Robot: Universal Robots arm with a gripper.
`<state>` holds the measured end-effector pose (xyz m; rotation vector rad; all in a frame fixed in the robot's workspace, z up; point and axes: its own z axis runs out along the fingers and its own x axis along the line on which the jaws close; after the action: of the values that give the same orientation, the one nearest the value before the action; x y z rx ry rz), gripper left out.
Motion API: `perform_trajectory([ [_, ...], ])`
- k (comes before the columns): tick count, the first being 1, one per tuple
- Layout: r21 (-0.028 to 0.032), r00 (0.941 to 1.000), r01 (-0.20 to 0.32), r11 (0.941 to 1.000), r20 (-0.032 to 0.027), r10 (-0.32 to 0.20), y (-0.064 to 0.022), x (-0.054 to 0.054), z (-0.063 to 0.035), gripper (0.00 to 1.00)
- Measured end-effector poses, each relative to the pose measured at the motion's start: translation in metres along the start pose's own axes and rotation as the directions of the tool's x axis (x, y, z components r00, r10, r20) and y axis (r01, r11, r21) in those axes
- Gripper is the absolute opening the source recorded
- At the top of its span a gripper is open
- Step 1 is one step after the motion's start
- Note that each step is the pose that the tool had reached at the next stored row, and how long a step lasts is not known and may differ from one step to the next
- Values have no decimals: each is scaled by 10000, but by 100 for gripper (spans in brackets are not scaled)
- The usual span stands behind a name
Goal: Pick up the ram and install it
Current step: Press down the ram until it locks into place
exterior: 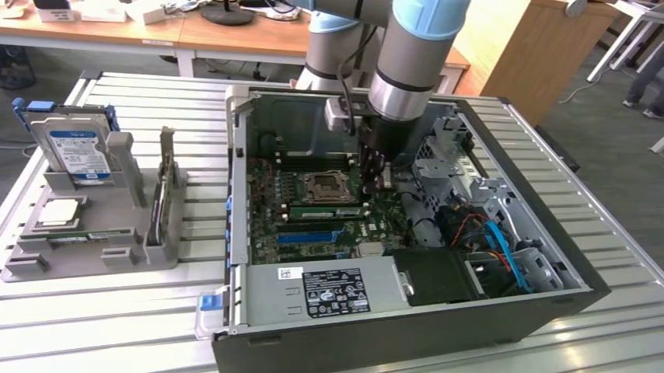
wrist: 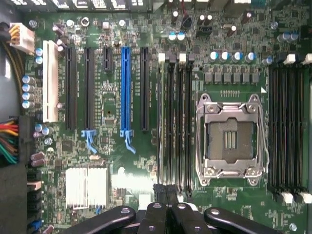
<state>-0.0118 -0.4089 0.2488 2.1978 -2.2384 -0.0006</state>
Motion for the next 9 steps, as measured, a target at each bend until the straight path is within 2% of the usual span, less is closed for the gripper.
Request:
perform_trajectory([
  [9,1,10000,1,10000,0,-1,155,-16,0,11],
])
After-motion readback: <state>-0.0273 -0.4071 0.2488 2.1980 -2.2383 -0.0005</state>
